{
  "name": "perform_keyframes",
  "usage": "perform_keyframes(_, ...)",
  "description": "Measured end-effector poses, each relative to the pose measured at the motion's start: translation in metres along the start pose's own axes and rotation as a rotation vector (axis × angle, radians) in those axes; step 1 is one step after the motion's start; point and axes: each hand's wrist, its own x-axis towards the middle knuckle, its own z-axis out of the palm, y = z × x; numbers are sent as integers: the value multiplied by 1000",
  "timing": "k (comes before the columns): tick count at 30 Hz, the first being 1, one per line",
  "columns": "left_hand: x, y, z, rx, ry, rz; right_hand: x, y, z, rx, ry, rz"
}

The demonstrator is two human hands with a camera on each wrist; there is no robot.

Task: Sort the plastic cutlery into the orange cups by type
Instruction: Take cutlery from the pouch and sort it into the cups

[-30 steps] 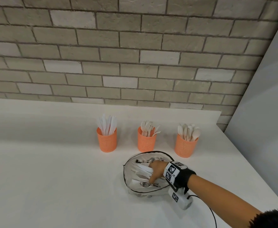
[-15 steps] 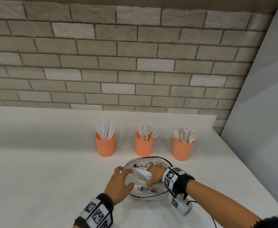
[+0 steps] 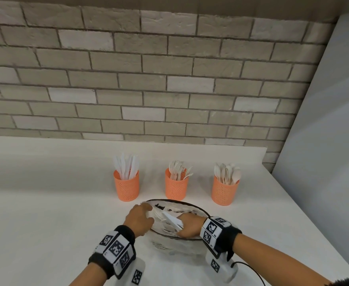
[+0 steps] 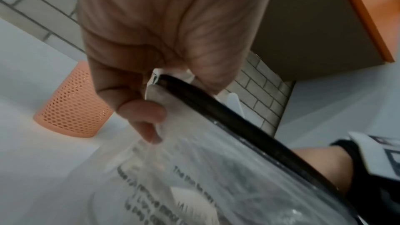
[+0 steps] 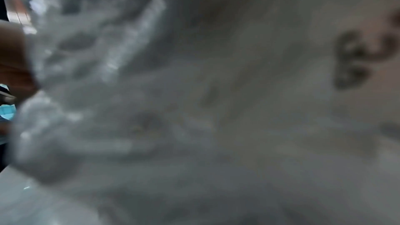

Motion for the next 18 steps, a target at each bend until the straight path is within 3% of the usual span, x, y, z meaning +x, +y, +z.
perform_keyframes(4,4,-1,-11,-90,-59,-16,1,2,3,70,-4,-31)
perform_keyframes(8,-2,-9,-15,-73,-109,83,-1,6,2,179,-2,-47)
perform_keyframes(13,-7,-14,-11,-104,39,205,-1,5,4,211,-14,-82)
perform_keyframes(18,-7,-15,-6,-423,39,80,-4,3,2,222,49,-98)
